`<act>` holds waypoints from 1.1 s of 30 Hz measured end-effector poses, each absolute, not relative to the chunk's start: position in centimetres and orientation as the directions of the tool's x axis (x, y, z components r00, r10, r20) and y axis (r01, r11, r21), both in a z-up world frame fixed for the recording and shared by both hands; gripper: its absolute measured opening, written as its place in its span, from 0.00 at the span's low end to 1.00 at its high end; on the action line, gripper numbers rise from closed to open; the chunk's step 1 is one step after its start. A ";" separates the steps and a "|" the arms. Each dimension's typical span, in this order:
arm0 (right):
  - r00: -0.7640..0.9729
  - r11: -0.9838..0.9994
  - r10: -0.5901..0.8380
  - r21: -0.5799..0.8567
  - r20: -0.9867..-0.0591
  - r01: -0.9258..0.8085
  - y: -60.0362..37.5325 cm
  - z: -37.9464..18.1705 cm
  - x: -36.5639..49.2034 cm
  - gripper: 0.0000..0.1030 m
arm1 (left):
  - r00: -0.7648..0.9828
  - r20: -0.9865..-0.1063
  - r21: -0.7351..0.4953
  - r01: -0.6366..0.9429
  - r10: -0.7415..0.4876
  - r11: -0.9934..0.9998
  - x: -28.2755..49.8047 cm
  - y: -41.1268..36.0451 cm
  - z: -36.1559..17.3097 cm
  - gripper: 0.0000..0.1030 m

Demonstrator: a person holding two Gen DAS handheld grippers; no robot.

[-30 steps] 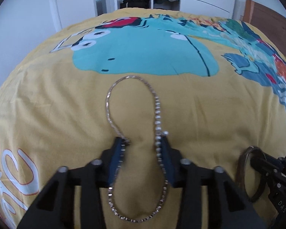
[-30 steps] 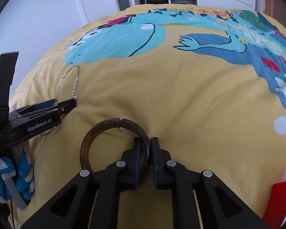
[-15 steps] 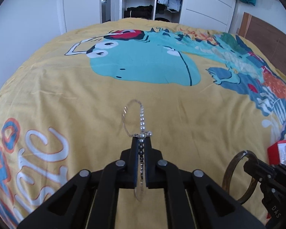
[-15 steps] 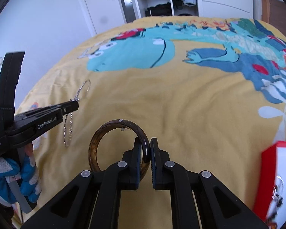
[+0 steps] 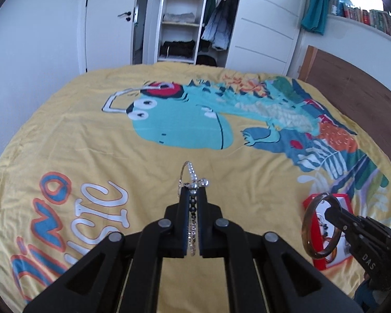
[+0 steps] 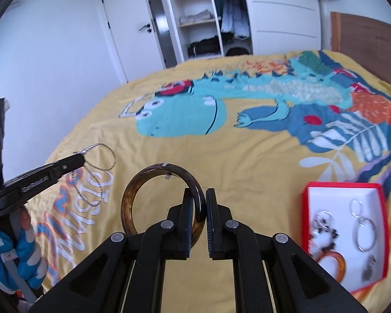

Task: Organize jewelry
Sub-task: 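Carry the necklace into the red box and release while the right tool releases the bangle there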

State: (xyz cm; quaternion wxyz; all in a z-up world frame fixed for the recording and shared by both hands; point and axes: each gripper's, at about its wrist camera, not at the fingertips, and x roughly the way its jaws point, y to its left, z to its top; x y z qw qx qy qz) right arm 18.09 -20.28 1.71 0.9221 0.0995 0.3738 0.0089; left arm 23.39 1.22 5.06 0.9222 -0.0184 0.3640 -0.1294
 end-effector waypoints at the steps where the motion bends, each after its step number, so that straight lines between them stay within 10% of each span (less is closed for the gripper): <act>1: 0.728 0.980 0.086 0.190 -0.680 0.062 -20.4 2.4 17.3 0.09 | 0.709 -0.659 -0.124 0.229 -0.252 0.966 22.8 1.2 5.7 0.04; 19: 0.778 0.977 -0.043 0.136 -0.627 0.163 -32.7 6.8 7.6 0.09 | 0.728 -0.591 -0.140 0.331 -0.347 0.933 14.2 -9.9 11.4 0.04; 33: 0.683 0.949 -0.108 0.128 -0.722 0.287 -44.4 -1.0 7.4 0.09 | 0.533 -0.733 -0.122 0.510 -0.424 0.851 14.1 -27.7 2.5 0.04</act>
